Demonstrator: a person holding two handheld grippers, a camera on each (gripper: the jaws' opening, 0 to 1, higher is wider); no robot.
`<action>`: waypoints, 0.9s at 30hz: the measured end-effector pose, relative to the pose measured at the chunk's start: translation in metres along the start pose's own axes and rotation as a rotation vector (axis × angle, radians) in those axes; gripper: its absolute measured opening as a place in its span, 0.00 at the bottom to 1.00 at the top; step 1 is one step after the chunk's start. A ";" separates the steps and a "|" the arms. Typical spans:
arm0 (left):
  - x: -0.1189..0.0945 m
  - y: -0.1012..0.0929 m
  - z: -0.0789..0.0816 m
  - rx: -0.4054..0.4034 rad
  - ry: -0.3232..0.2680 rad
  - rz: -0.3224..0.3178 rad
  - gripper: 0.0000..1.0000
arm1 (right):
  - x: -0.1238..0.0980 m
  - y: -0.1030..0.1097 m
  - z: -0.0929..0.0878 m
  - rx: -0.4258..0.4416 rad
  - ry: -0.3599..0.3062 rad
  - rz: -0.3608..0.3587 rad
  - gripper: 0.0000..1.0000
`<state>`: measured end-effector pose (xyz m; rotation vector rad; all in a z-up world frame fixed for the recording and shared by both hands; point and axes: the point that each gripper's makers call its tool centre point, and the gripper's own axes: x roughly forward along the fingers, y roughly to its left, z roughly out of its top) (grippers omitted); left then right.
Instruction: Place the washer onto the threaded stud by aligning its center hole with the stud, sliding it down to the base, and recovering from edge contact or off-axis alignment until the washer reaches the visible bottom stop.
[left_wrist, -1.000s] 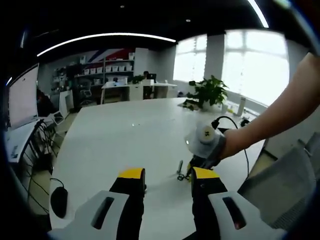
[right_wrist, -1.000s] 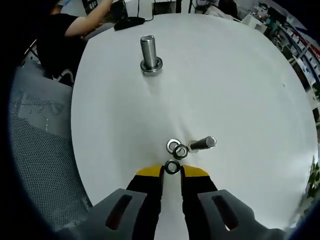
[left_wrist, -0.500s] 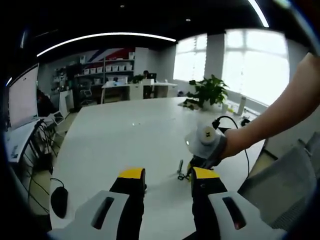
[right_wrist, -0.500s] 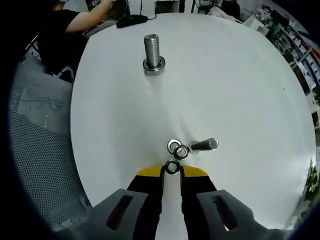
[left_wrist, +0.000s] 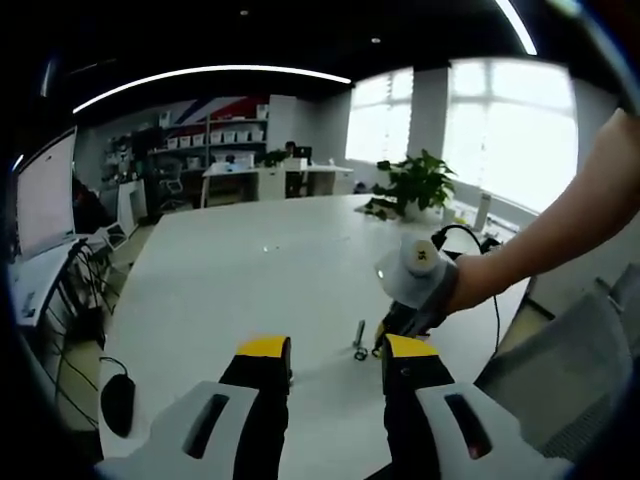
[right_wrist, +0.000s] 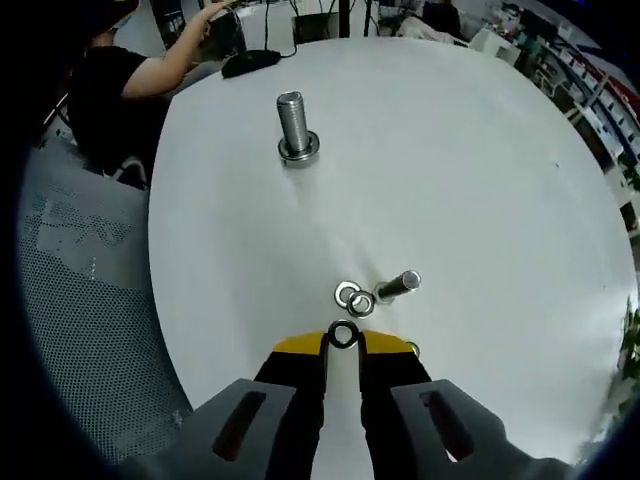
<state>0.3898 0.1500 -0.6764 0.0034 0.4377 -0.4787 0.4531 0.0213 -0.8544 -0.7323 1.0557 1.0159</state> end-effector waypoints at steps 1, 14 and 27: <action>0.000 0.000 0.000 0.001 0.000 0.000 0.34 | -0.003 -0.001 0.000 0.001 -0.001 -0.002 0.13; -0.001 0.001 0.000 0.001 -0.001 0.003 0.34 | -0.037 -0.016 0.015 -0.010 -0.076 -0.039 0.13; -0.001 0.001 -0.002 0.004 0.009 0.008 0.34 | -0.053 -0.020 0.040 -0.076 -0.126 -0.055 0.13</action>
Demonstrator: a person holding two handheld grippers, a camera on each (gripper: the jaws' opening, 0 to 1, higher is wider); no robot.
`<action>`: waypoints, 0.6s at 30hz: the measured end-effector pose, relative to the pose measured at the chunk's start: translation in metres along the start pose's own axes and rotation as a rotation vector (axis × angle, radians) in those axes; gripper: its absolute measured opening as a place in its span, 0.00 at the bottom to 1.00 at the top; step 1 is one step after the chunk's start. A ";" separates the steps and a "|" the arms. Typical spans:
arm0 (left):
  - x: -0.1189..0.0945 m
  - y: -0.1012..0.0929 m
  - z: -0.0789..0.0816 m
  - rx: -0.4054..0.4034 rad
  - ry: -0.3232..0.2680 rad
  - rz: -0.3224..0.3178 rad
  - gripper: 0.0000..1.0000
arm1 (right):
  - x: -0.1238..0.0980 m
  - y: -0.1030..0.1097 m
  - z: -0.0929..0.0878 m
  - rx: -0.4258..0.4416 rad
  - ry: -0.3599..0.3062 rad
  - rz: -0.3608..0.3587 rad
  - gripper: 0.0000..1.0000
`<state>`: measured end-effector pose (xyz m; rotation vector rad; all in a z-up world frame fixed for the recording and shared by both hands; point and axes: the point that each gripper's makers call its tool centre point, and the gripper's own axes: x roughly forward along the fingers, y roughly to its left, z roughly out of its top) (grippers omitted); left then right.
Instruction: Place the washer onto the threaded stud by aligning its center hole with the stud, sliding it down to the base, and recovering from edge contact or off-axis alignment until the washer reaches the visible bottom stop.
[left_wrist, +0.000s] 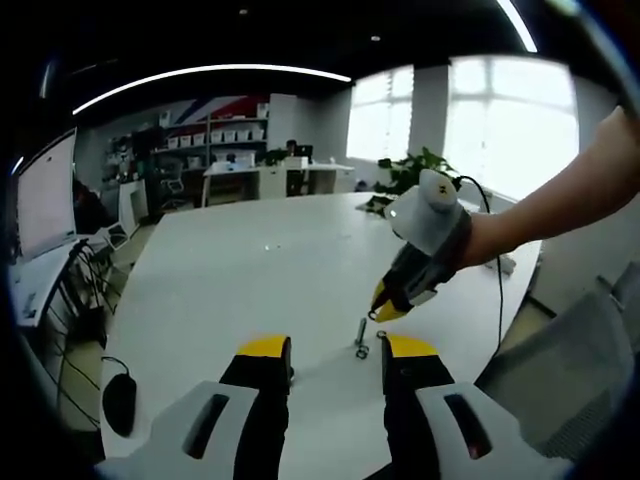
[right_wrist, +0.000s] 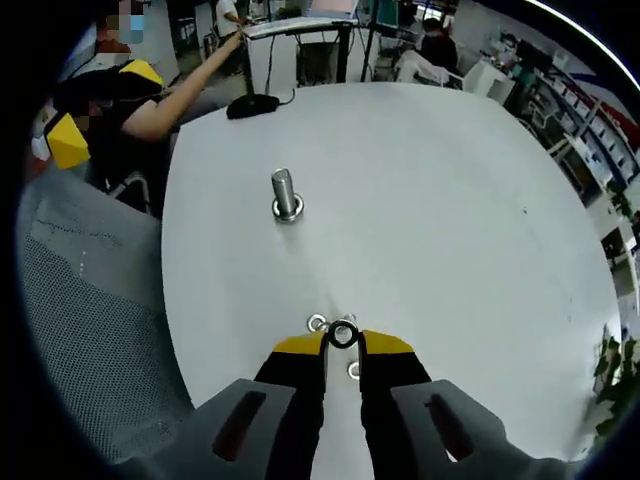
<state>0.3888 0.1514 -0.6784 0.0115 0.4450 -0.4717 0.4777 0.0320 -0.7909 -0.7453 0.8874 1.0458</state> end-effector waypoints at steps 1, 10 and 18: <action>0.000 0.000 0.000 0.000 0.000 0.000 0.34 | 0.000 0.000 0.001 -0.005 0.001 0.000 0.13; 0.000 0.000 -0.001 -0.002 0.004 0.002 0.34 | 0.006 -0.007 0.009 -0.038 0.034 0.012 0.13; 0.000 0.001 -0.002 -0.004 0.007 0.003 0.34 | 0.009 -0.008 0.007 -0.067 0.058 0.024 0.13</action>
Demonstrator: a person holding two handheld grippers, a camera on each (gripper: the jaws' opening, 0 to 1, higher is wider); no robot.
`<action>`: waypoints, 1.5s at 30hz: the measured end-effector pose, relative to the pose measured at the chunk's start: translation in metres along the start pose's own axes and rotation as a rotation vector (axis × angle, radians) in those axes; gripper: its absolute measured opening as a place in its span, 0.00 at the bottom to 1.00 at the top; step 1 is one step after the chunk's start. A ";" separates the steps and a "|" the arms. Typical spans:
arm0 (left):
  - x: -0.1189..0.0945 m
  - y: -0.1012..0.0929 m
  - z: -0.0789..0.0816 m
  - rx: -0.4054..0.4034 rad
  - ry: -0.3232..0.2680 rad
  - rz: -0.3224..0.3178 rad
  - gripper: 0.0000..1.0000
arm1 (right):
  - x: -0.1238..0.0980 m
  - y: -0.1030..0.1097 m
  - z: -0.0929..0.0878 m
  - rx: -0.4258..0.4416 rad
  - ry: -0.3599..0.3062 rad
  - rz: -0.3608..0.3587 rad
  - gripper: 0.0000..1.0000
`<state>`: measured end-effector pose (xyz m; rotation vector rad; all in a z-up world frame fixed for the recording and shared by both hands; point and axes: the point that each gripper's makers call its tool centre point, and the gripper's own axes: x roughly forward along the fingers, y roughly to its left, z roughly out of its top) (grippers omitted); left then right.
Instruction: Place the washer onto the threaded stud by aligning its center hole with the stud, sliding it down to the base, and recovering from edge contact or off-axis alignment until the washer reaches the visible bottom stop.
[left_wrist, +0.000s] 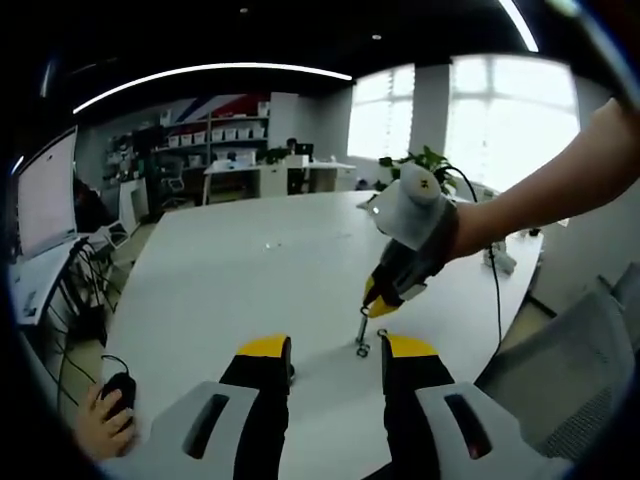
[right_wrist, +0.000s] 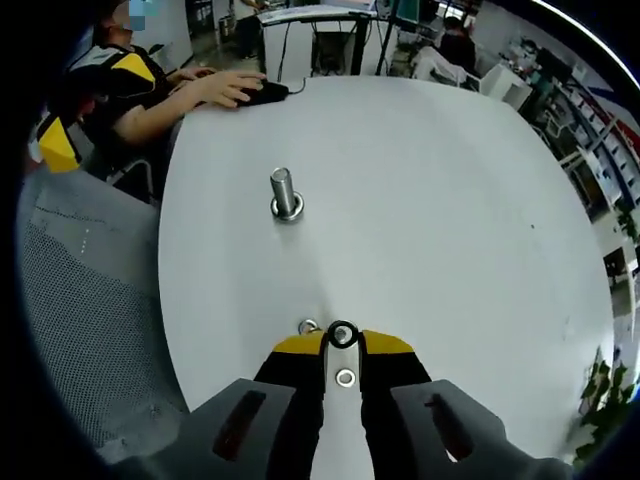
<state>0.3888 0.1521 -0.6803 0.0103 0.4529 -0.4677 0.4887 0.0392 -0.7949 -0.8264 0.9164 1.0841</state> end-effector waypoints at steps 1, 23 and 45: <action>0.000 0.000 0.000 0.000 0.001 0.000 0.34 | 0.000 0.001 0.000 -0.003 0.002 0.001 0.13; 0.001 0.000 -0.001 -0.006 0.007 -0.002 0.34 | 0.006 0.002 0.001 -0.024 0.022 0.014 0.13; 0.002 0.002 -0.003 -0.008 0.016 0.006 0.34 | 0.017 0.003 -0.004 -0.036 0.052 0.034 0.13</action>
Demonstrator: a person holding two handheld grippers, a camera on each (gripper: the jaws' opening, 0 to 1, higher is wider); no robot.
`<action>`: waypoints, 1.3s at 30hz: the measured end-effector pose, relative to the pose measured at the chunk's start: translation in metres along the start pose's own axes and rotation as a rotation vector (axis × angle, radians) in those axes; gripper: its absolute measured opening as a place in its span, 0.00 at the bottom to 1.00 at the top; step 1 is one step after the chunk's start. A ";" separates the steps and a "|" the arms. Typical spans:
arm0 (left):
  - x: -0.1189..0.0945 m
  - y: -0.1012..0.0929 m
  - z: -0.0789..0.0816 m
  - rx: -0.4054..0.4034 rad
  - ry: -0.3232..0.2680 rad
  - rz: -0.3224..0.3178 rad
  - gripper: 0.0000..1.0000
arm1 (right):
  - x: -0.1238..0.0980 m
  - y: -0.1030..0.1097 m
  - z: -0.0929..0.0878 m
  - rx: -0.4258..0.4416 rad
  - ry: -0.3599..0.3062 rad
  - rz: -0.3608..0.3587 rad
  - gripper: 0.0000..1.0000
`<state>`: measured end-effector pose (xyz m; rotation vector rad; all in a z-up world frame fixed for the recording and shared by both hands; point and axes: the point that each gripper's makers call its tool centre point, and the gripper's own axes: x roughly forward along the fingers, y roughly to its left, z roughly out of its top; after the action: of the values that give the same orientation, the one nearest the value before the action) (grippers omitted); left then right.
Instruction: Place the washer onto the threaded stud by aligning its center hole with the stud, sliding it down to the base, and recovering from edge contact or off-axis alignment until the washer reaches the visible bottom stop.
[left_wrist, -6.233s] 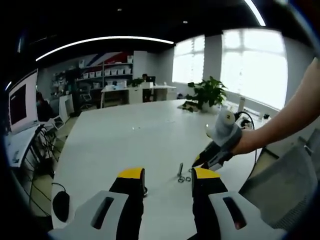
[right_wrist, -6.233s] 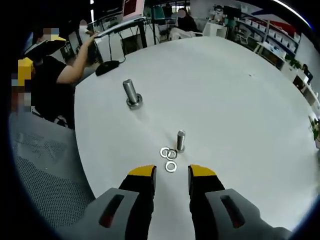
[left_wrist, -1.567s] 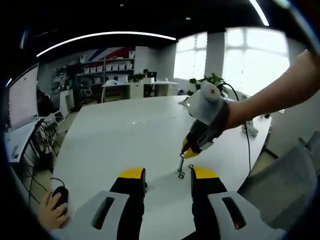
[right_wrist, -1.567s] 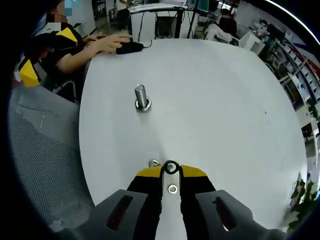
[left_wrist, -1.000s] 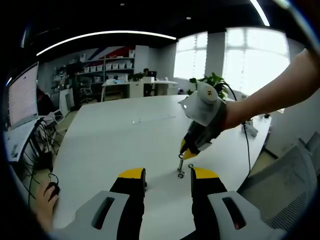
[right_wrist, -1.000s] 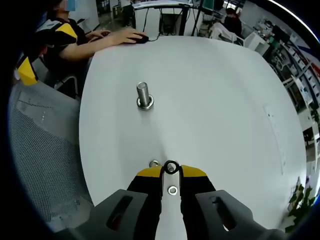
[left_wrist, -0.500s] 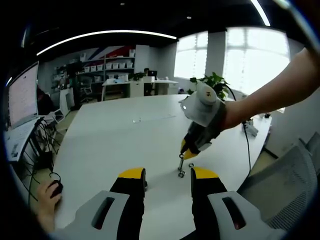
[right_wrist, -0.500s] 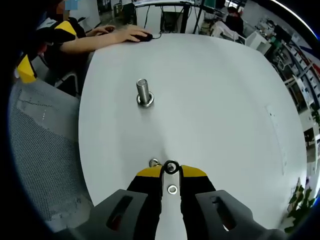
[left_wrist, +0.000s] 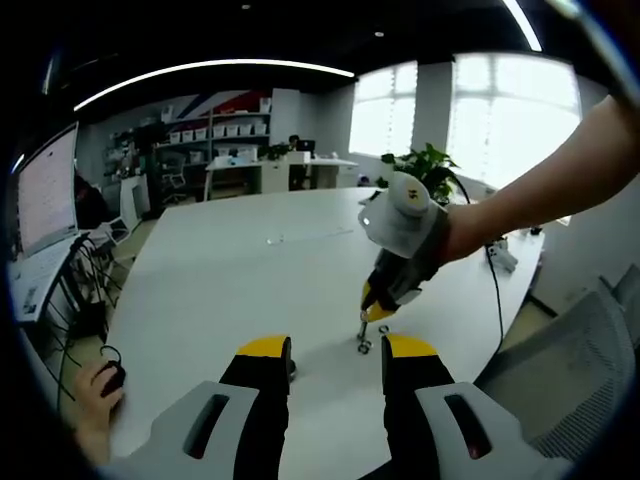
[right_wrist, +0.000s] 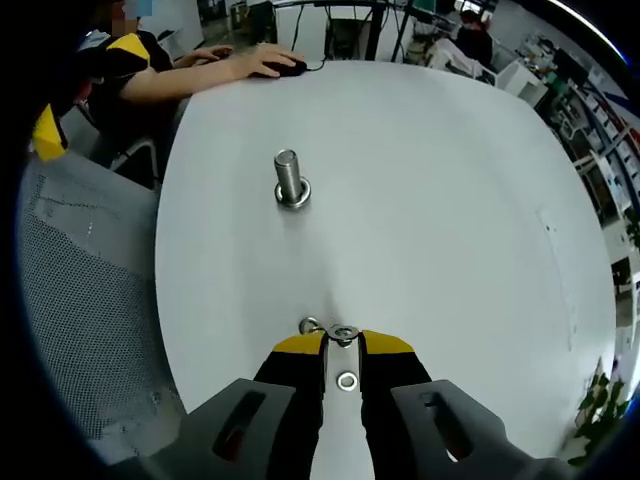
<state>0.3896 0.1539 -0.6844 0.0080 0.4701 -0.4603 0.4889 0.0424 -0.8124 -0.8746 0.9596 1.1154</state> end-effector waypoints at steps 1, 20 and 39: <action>0.000 0.000 0.000 0.001 0.001 0.001 0.34 | 0.000 0.000 0.000 0.002 0.000 0.000 0.13; 0.001 0.001 -0.002 -0.007 0.009 0.000 0.35 | -0.004 0.001 0.001 0.023 -0.044 -0.009 0.08; 0.001 0.000 -0.003 -0.005 0.014 -0.004 0.35 | -0.030 -0.019 -0.014 0.125 -0.113 -0.065 0.17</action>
<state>0.3892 0.1537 -0.6876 0.0050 0.4849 -0.4631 0.4999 0.0155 -0.7879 -0.7289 0.8911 1.0275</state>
